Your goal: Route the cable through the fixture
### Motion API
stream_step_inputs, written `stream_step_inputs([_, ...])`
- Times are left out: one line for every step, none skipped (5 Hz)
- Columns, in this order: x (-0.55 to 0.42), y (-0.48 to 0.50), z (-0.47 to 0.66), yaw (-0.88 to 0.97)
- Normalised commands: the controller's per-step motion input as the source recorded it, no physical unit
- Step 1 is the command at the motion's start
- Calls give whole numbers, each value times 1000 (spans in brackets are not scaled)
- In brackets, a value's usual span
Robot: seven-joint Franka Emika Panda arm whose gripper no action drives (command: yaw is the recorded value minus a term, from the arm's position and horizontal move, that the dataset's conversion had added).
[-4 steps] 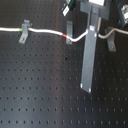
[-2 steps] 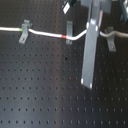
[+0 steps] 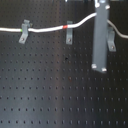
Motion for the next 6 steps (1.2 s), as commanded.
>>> stream_step_inputs([128,-218,-19,-786])
stream_step_inputs([127,-164,-4,-843])
stream_step_inputs([124,-124,-38,-888])
stream_step_inputs([330,-119,-275,-700])
stream_step_inputs([501,-46,-299,-534])
stream_step_inputs([290,-46,-155,-397])
